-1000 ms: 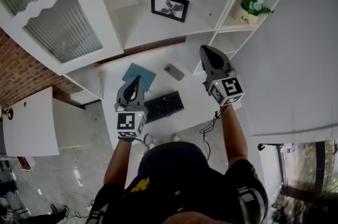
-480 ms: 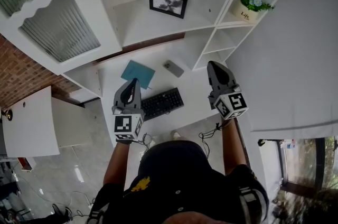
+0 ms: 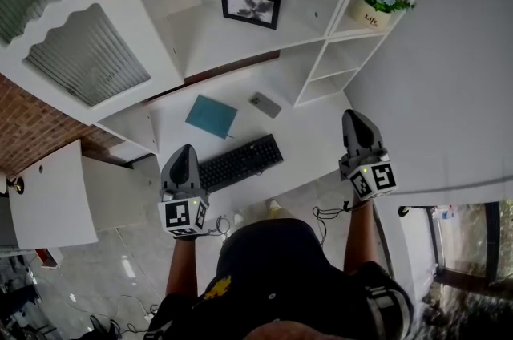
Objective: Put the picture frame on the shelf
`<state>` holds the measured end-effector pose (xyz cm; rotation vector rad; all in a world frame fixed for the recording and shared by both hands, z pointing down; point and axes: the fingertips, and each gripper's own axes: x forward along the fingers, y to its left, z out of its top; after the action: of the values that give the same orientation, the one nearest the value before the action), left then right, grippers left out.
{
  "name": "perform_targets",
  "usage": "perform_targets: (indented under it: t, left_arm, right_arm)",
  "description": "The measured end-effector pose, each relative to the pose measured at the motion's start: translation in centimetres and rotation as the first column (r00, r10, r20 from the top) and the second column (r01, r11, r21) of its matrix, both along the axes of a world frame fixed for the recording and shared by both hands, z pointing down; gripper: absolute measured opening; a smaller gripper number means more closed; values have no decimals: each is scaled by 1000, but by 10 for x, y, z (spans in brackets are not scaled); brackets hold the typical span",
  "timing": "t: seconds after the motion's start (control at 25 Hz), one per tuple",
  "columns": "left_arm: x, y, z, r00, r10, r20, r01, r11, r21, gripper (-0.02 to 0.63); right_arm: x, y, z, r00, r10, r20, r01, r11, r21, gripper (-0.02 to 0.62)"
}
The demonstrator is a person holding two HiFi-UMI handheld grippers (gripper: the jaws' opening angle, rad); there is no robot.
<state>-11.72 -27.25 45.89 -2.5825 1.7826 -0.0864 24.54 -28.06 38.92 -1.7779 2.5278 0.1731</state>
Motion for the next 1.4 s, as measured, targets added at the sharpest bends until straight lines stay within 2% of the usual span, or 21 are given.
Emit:
perform_targets:
  t: [0.24,0.48,0.96,1.08,1.28,1.4]
  left_arm:
    - [-14,2,-2,999,-35,7,35,999,11,18]
    - [-25,19,6,1000,-27,-7,27,1000,-6,18]
    - [-62,45,5,1000,-9,13,9,1000,14,18]
    - [-58,45,6,1000,16,17,-17,999,30,18]
    - [-50,43,3,997,75,9,-76,996,50,17]
    - [-30,46,-6,992,125,-3,-124,991,55,18]
  right_arm:
    - [-12,8,9,1000,-6,23,6,1000,-10,6]
    - [-39,20,11,1000,-14,13,14,1000,-9,6]
    - [-97,55,9,999,-39,-12,40,999,23,6]
    - [-101,64,13,999,-38,11,38,999,23,6]
    - [-112,80,17,999,-10,-36,11,1000,26,6]
    - [-104,83,2,1000,-3,-28,4,999,45,6]
